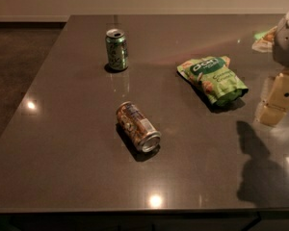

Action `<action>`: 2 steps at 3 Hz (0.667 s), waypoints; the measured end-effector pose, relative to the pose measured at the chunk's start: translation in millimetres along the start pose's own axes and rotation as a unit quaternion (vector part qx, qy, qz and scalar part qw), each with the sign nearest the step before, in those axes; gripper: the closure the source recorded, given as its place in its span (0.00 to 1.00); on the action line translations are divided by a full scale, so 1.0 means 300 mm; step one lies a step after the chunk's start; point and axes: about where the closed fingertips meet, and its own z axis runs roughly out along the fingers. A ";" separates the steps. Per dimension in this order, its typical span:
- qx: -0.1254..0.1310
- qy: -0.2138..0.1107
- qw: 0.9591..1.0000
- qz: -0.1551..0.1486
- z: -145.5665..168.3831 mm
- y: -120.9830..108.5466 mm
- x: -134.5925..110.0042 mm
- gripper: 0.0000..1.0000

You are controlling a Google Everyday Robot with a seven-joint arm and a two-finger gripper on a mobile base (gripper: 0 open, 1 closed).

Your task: Place orange can upright

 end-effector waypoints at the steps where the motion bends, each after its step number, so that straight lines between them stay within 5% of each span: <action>1: 0.000 0.000 1.000 0.000 0.000 0.000 0.000 0.00; 2: -0.010 0.003 1.000 -0.004 0.007 0.006 -0.036 0.00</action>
Offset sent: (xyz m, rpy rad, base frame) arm 0.0026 0.0062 -0.0015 -0.0060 0.0371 0.0072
